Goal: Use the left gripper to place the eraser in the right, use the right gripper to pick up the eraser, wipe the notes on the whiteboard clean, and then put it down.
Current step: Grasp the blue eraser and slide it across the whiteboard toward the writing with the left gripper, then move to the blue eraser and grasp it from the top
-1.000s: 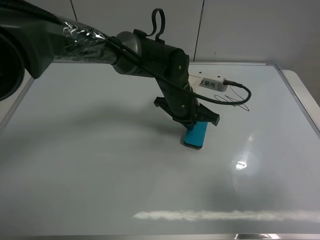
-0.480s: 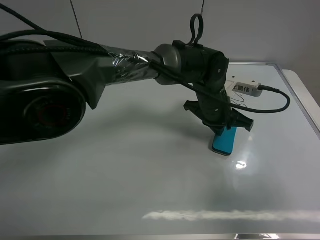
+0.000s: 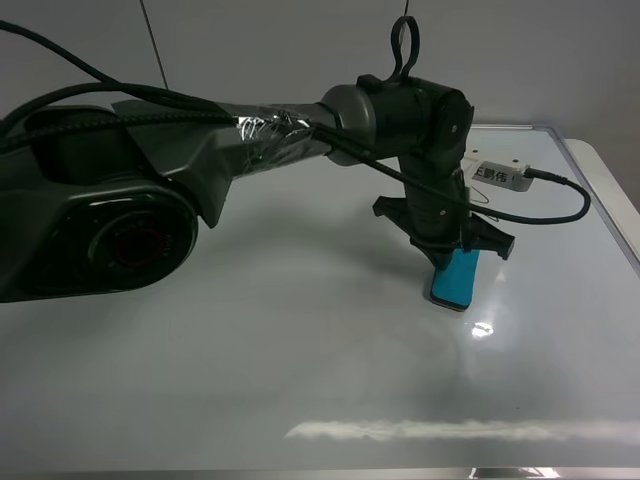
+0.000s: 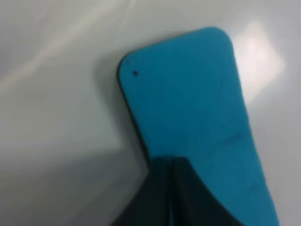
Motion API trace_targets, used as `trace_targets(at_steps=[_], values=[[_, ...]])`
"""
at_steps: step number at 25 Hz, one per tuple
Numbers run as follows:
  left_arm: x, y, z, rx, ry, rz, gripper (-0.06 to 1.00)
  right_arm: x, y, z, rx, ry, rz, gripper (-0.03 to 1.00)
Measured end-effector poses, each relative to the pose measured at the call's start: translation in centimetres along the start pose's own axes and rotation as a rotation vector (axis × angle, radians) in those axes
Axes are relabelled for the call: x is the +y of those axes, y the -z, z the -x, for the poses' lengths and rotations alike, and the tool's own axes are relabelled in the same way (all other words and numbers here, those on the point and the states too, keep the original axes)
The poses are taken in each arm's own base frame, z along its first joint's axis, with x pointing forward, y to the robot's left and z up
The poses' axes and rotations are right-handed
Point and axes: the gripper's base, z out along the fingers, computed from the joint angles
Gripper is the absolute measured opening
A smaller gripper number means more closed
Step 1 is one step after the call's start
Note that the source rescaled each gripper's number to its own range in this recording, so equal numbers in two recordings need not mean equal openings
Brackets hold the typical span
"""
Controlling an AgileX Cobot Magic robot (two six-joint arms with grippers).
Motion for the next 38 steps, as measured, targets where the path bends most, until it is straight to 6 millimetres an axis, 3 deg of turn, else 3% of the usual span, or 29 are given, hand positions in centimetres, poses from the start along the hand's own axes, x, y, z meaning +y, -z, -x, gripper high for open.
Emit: trace_targets(at_steps=[6, 9, 11, 14, 16, 19, 25, 29, 33, 38], values=[[-1.0, 4.9, 2.4, -0.052, -0.032, 0.024, 0.02, 0.0, 0.0, 0.0, 0.000, 0.000, 0.000, 1.00], [-1.0, 6.9, 3.1, -0.090, -0.058, 0.057, 0.15, 0.0, 0.0, 0.0, 0.000, 0.000, 0.000, 1.00], [-0.9, 7.3, 3.4, -0.104, -0.093, 0.076, 0.35, 0.0, 0.0, 0.0, 0.000, 0.000, 0.000, 1.00], [-0.8, 7.5, 3.5, -0.110, -0.140, 0.099, 0.78, 0.0, 0.0, 0.0, 0.000, 0.000, 0.000, 1.00], [-0.7, 7.5, 3.4, -0.107, -0.163, 0.109, 0.93, 0.0, 0.0, 0.0, 0.000, 0.000, 0.000, 1.00], [-0.7, 7.5, 3.4, -0.104, -0.174, 0.114, 0.98, 0.0, 0.0, 0.0, 0.000, 0.000, 0.000, 1.00], [-0.2, 7.6, 3.6, -0.111, -0.216, 0.160, 1.00, 0.0, 0.0, 0.0, 0.000, 0.000, 0.000, 1.00], [0.7, 9.5, 4.2, -0.139, -0.208, 0.166, 1.00, 0.0, 0.0, 0.0, 0.000, 0.000, 0.000, 1.00], [3.7, 15.2, 5.6, -0.239, -0.155, 0.182, 1.00, 0.0, 0.0, 0.0, 0.000, 0.000, 0.000, 1.00], [9.0, 24.6, 6.3, -0.399, -0.062, 0.233, 1.00, 0.0, 0.0, 0.0, 0.000, 0.000, 0.000, 1.00]])
